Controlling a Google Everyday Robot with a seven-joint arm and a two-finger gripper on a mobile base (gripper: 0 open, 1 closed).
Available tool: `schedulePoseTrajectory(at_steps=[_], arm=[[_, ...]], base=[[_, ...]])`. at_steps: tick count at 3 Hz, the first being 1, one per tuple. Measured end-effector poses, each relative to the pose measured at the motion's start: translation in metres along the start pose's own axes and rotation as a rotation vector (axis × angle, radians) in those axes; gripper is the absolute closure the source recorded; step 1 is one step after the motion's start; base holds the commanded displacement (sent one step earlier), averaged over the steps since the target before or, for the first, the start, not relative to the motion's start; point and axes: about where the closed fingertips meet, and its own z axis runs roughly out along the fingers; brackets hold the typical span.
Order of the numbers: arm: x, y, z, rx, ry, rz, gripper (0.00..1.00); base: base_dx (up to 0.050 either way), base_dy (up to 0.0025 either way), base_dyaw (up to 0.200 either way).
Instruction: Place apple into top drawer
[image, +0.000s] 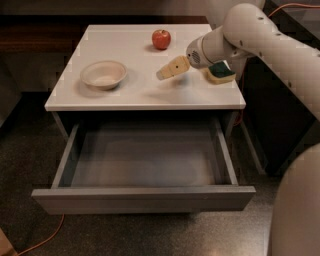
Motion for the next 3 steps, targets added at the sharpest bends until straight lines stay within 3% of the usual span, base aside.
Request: schedulePoseTrajectory(at_steps=[2, 3], arm=[[-0.026, -0.039, 0.057, 0.041, -0.022, 0.059, 0.0], [-0.039, -0.052, 0.084, 0.044, -0.089, 0.087, 0.0]], base=[[0.0, 0.0, 0.0], [0.0, 0.0, 0.0]])
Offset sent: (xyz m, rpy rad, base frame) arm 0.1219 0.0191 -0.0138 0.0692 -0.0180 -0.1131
